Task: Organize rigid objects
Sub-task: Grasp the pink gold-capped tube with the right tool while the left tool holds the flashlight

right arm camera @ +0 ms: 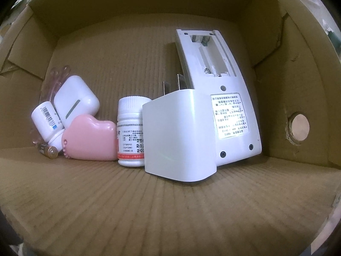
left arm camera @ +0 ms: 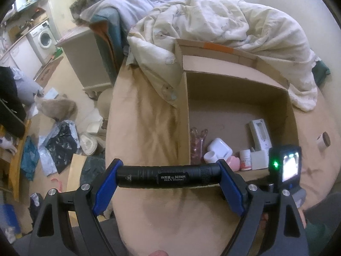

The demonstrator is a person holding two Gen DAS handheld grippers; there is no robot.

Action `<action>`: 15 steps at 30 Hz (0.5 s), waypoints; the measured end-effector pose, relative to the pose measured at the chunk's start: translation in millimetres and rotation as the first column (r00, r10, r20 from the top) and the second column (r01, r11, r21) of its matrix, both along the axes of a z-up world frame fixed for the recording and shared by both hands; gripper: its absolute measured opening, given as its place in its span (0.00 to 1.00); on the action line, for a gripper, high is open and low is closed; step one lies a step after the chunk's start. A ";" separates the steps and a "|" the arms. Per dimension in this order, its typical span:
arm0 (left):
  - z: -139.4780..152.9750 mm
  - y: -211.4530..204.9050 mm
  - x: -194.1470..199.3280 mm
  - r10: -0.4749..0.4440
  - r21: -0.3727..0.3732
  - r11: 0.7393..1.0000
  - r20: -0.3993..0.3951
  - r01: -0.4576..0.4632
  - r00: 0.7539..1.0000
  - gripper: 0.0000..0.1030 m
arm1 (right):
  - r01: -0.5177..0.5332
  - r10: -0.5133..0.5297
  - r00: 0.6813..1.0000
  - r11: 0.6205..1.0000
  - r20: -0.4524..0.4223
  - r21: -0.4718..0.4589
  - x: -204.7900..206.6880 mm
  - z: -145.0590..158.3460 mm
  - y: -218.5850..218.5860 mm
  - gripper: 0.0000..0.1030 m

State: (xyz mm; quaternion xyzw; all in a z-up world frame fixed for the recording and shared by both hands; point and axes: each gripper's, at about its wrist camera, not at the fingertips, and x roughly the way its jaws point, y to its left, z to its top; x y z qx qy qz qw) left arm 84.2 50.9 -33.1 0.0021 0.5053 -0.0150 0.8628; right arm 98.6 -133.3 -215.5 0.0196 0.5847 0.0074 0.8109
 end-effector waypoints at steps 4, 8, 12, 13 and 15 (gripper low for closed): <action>-2.8 -1.8 -0.2 -0.002 0.019 1.000 -0.002 0.003 1.000 0.83 | 0.005 -0.005 1.000 1.000 0.012 -0.006 -7.2 4.5 -0.3 0.92; -4.2 -4.9 0.0 -0.013 0.035 0.999 0.000 0.013 1.000 0.83 | 0.001 -0.001 1.000 1.000 0.014 -0.002 -13.1 11.8 2.0 0.71; -4.4 -5.9 0.4 -0.014 0.050 0.999 0.006 0.014 1.000 0.83 | 0.005 -0.005 1.000 1.000 0.016 0.018 -17.3 16.8 -2.0 0.63; -4.5 -5.5 0.5 -0.014 0.052 0.999 0.006 0.014 1.000 0.83 | 0.010 -0.011 1.000 1.000 0.016 0.028 -18.1 17.7 -3.4 0.63; -5.3 -4.9 0.6 -0.012 0.055 0.998 0.005 0.012 1.000 0.83 | 0.014 -0.015 1.000 0.999 0.016 0.045 -20.3 20.2 -6.3 0.63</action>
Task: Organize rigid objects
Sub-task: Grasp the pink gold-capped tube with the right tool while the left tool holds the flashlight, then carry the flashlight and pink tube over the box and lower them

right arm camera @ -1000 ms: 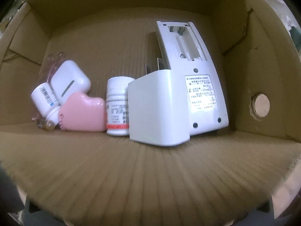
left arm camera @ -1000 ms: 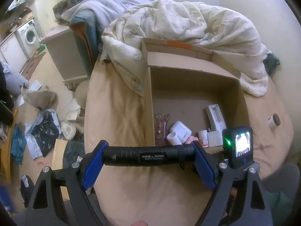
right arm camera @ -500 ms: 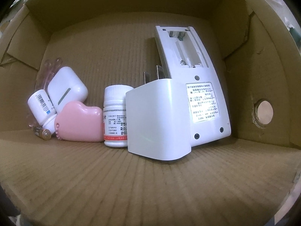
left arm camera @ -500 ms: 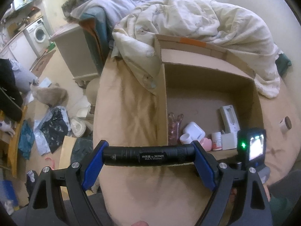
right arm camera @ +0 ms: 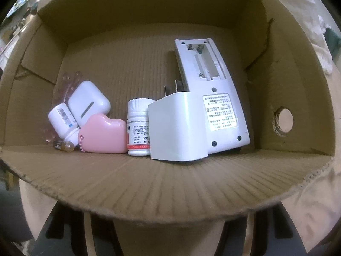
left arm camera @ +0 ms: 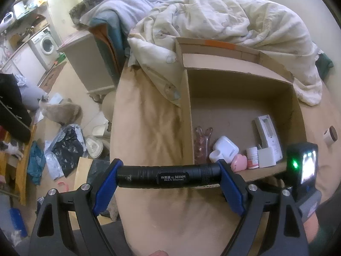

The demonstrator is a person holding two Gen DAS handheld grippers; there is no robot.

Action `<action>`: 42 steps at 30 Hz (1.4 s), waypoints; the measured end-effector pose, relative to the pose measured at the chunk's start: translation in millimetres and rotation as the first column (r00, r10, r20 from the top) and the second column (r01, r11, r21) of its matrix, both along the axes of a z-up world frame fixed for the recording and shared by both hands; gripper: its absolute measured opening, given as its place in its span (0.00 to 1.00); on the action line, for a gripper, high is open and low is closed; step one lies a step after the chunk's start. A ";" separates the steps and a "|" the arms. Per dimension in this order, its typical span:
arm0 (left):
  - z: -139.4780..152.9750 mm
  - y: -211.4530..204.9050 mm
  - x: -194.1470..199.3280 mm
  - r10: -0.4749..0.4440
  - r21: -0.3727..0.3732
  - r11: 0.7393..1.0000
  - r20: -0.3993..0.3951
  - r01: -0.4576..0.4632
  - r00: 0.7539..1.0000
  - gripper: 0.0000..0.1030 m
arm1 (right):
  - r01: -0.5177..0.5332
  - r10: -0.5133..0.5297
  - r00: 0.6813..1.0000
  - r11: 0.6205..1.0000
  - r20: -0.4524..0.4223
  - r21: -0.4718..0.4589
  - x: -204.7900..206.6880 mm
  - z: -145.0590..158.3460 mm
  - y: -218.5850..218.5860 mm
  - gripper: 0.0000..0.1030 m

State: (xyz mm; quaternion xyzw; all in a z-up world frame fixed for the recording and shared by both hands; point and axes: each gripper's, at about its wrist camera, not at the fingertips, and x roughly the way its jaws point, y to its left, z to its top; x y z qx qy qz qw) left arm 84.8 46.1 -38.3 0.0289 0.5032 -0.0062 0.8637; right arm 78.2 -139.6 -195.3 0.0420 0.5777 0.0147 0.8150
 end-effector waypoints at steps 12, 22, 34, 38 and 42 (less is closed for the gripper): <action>4.4 -2.1 -8.5 -0.024 0.005 1.000 0.017 0.024 1.000 0.83 | -0.042 0.047 0.999 0.984 -0.025 0.173 -53.9 49.5 -6.0 0.63; 48.1 -28.6 -23.3 -0.094 0.010 0.996 0.211 0.094 0.973 0.83 | -0.113 0.071 0.984 0.956 0.162 0.272 -67.9 124.8 -42.5 0.63; 119.0 -47.9 26.9 -0.026 -0.127 0.989 0.376 0.079 0.926 0.83 | -0.103 -0.019 0.910 0.957 0.415 0.270 3.5 187.2 -75.0 0.63; 99.5 -64.8 46.6 -0.044 -0.078 0.994 0.354 0.077 0.934 0.83 | -0.074 -0.050 0.918 0.953 0.394 0.295 15.0 164.8 -87.0 0.63; 36.5 -83.6 62.5 -0.091 -0.009 0.995 0.252 0.096 0.963 0.83 | -0.044 -0.046 0.945 0.963 0.322 0.265 23.3 133.0 -88.5 0.63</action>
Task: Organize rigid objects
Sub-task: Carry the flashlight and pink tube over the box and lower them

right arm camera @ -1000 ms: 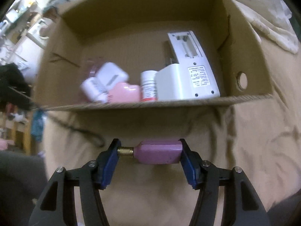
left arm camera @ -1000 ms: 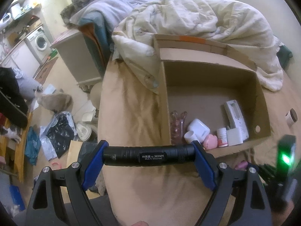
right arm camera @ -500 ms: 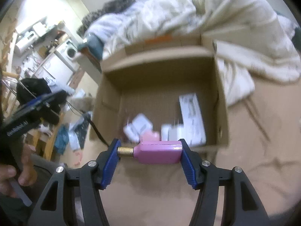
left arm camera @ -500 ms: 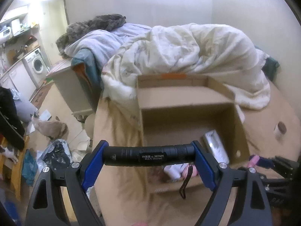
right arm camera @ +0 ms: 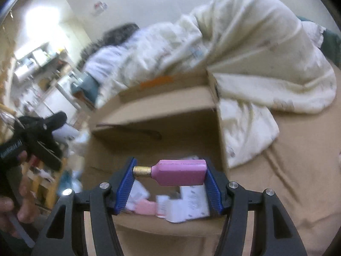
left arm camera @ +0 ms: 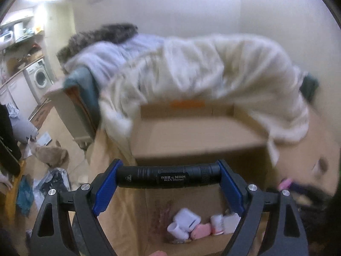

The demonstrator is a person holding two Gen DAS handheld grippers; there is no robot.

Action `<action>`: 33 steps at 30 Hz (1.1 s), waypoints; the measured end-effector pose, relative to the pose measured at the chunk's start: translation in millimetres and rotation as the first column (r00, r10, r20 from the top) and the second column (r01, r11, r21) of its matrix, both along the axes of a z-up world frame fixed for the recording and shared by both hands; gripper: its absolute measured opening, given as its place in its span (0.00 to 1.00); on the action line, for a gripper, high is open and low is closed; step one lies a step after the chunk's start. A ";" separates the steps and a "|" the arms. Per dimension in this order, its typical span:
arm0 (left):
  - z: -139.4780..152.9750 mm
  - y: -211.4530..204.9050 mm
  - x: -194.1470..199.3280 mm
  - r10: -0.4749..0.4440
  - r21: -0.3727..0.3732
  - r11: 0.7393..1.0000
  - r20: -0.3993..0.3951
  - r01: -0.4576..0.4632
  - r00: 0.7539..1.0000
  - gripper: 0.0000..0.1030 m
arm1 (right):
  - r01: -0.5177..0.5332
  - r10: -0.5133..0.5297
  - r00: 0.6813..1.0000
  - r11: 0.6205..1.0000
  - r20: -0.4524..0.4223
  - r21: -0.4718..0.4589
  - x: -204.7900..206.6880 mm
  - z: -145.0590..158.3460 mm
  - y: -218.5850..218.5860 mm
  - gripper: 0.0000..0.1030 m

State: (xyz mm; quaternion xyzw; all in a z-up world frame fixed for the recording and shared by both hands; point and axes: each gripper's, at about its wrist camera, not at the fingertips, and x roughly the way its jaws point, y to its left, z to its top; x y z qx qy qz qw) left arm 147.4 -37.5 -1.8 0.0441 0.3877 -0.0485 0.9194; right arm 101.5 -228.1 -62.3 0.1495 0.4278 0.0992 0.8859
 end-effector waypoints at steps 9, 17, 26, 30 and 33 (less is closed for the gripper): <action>-70.9 -23.2 5.7 -0.054 0.099 0.992 -0.208 0.076 0.977 0.83 | -0.079 0.076 0.994 0.996 -0.085 -0.033 16.0 -27.0 19.4 0.63; -88.4 -24.7 6.1 -0.042 0.134 0.988 -0.249 0.078 0.968 0.83 | -0.102 0.090 0.982 0.992 -0.164 -0.068 19.4 -45.9 26.5 0.63; -96.6 -22.8 5.6 -0.028 0.142 0.987 -0.279 0.070 0.960 0.83 | -0.097 0.083 0.976 0.994 -0.202 -0.057 18.3 -53.1 22.6 0.63; -95.9 -24.2 5.0 -0.028 0.159 0.985 -0.265 0.073 0.964 0.83 | -0.084 0.072 0.976 0.995 -0.205 -0.049 19.7 -52.4 20.0 0.63; -92.7 -24.4 4.0 -0.039 0.148 0.986 -0.258 0.079 0.965 0.85 | -0.079 0.068 0.978 0.996 -0.199 -0.045 18.9 -50.3 18.9 0.63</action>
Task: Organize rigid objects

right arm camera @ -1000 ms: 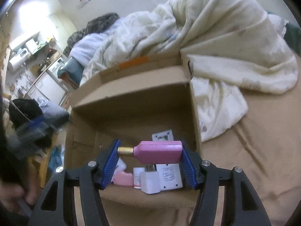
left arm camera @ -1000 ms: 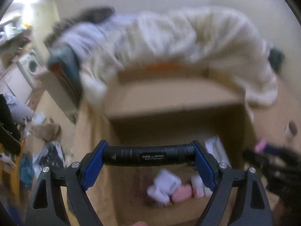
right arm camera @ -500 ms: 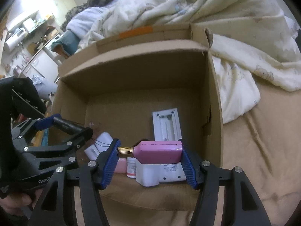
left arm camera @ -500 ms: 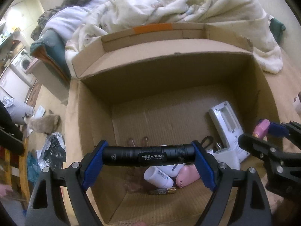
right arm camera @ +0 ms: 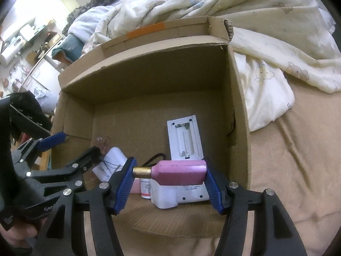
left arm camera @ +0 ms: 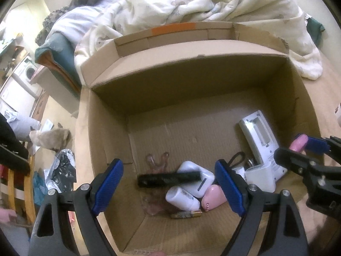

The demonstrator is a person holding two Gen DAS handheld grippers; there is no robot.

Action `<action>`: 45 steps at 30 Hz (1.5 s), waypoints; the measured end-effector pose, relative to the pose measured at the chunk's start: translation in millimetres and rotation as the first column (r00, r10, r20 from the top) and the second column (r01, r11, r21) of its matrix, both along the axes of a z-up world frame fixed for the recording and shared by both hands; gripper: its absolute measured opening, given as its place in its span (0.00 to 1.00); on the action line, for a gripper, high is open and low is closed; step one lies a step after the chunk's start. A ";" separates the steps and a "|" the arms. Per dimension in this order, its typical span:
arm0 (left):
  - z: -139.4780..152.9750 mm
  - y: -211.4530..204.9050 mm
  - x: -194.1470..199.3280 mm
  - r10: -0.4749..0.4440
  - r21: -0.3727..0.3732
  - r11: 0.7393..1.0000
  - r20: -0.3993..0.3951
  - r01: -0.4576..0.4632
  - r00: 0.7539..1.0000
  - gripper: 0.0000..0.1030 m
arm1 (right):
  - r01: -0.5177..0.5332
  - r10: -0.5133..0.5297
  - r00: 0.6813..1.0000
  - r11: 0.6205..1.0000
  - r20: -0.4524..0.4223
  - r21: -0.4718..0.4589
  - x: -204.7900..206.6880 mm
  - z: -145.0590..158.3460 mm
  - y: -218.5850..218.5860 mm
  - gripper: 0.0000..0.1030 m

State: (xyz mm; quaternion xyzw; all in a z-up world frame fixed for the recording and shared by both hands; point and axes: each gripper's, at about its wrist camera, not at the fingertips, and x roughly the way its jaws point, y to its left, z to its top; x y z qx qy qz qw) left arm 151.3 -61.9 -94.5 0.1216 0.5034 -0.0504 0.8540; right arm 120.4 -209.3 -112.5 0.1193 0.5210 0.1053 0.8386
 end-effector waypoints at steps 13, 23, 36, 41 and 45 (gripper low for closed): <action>36.5 5.0 -17.5 -0.040 -0.085 0.995 0.087 0.047 0.995 0.99 | 0.022 -0.034 0.989 0.997 0.143 0.080 -9.9 30.3 -11.1 1.00; 100.9 33.0 -59.3 0.032 -0.152 0.988 0.193 -0.003 0.981 0.99 | 0.118 -0.151 0.959 0.982 0.240 0.148 -52.3 88.9 -34.6 1.00; 130.7 68.1 -135.9 0.092 -0.182 0.983 0.299 -0.038 0.950 0.99 | 0.064 -0.083 0.927 0.996 0.366 0.065 -130.4 131.1 -15.8 1.00; 124.6 74.5 -151.9 0.115 -0.170 0.984 0.336 -0.059 0.935 0.99 | 0.055 -0.059 0.904 0.998 0.423 0.023 -147.3 123.1 -6.0 1.00; 113.3 73.8 -152.4 0.132 -0.167 0.983 0.354 -0.076 0.926 0.99 | 0.079 -0.090 0.893 0.996 0.442 0.043 -151.4 108.2 -7.9 1.00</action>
